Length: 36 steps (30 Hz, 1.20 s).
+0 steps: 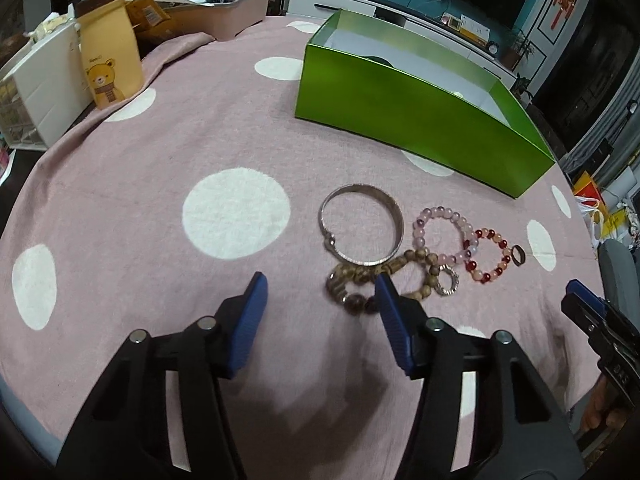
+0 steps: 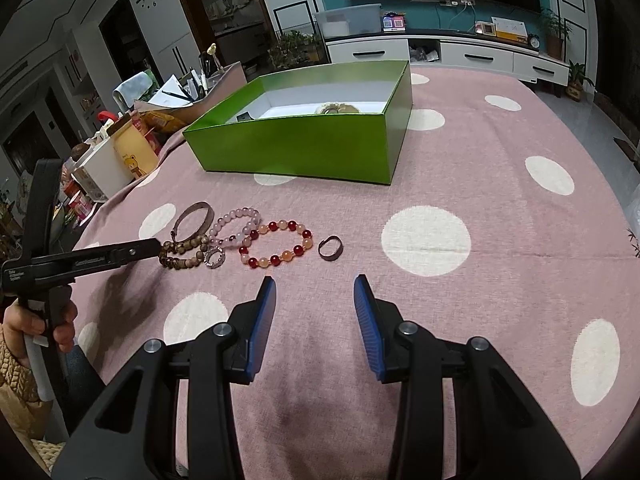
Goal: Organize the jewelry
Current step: 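Grasp the wooden bead bracelet with the left tool while the right tool grasps the dark ring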
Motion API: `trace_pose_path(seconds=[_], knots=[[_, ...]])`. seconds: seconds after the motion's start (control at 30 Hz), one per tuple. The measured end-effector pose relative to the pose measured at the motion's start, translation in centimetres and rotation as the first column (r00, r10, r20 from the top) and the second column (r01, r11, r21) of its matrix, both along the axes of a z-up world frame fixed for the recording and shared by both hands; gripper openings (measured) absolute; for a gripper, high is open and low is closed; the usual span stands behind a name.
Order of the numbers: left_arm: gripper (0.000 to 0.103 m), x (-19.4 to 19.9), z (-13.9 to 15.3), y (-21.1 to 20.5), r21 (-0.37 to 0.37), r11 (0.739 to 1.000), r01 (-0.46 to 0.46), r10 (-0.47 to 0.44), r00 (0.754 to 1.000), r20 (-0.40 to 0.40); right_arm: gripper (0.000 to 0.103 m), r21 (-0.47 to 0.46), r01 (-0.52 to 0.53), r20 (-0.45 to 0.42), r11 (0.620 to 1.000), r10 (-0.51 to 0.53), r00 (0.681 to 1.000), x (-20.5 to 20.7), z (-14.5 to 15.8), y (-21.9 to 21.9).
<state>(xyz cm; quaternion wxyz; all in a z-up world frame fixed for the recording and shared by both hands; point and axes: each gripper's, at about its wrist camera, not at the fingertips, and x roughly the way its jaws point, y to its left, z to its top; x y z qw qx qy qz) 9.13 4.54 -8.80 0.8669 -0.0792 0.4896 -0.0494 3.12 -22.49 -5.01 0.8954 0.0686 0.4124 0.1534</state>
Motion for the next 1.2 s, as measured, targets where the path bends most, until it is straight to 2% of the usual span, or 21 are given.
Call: trace_pose_path(seconds=[0.17, 0.47, 0.63, 0.83, 0.97, 1.07, 1.2], knots=[[0.048, 0.4, -0.6, -0.9, 0.033, 0.999, 0.027, -0.026, 1.0, -0.009, 0.041, -0.006, -0.003, -0.003, 1.0, 0.003, 1.0, 0.6, -0.4, 0.0], [0.038, -0.9, -0.7, -2.3, 0.072, 0.988, 0.138, -0.138, 0.99, -0.009, 0.041, -0.016, -0.014, -0.01, 1.0, 0.014, 1.0, 1.9, -0.9, 0.3], [0.023, 0.0, -0.7, -2.6, 0.079, 0.987, 0.143, -0.143, 0.99, -0.004, 0.041, -0.037, -0.026, -0.014, 0.999, 0.025, 1.0, 3.2, -1.2, 0.8], [0.014, -0.1, -0.9, -3.1, 0.106, 0.982, 0.158, -0.161, 0.987, 0.018, 0.041, -0.084, -0.049, -0.023, 0.995, 0.048, 0.999, 4.4, -2.1, 1.7], [0.011, -0.2, -0.9, -2.8, 0.084, 0.985, 0.152, -0.154, 0.988, 0.019, 0.04, -0.136, -0.057, -0.027, 0.989, 0.053, 0.998, 4.9, -2.7, 2.4], [0.011, -0.2, -0.9, -2.8, 0.077, 0.985, 0.152, -0.154, 0.988, 0.022, 0.034, -0.185, -0.067, -0.014, 0.98, 0.066, 0.998, 5.3, -3.0, 2.9], [0.011, -0.2, -0.9, -3.1, 0.065, 0.985, 0.16, -0.162, 0.987, 0.025, 0.019, -0.211, -0.075, -0.009, 0.974, 0.075, 0.997, 5.9, -3.1, 3.2]])
